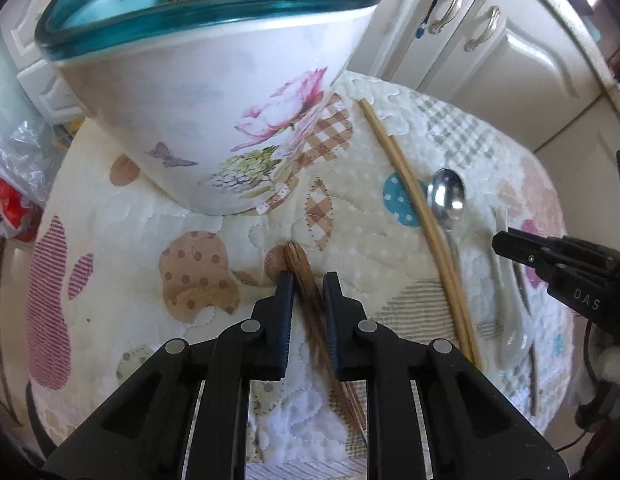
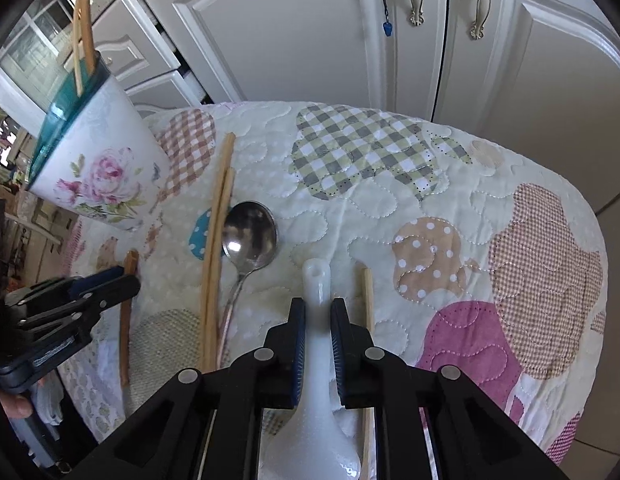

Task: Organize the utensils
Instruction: 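Lift and carry the chopstick with the left tool while the right carries the white spoon to the holder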

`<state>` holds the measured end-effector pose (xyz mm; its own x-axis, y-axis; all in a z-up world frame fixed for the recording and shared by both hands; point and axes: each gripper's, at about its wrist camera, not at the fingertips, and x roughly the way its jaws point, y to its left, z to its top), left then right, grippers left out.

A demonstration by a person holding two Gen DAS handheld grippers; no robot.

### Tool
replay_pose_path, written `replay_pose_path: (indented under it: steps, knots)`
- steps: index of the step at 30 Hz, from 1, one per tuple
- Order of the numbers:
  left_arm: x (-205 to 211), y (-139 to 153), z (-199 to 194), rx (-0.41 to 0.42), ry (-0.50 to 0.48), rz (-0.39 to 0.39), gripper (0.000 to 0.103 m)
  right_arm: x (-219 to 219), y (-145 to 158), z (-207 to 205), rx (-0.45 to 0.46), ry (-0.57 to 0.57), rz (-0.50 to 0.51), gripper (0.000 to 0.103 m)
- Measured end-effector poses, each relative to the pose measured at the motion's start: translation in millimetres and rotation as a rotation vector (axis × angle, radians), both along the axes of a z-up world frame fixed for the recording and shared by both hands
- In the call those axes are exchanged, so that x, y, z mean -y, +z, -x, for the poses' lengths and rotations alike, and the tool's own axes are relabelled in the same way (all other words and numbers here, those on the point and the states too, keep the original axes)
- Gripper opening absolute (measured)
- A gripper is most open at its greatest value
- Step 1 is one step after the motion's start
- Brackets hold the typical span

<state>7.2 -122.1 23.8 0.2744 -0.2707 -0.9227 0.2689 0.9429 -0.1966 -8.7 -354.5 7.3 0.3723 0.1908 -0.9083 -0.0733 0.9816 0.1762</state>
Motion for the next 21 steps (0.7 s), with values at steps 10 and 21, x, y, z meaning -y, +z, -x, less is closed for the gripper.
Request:
replay_pose_path:
  steps: [10,21]
  knots:
    - [-21,46,17,0.065,-0.036,0.12,0.013,9,42,29,0.086,0.001,-0.066,0.012]
    - [-36,94,51,0.148,-0.1,0.182,0.011,1,79,69,0.177,0.028,-0.076,0.011]
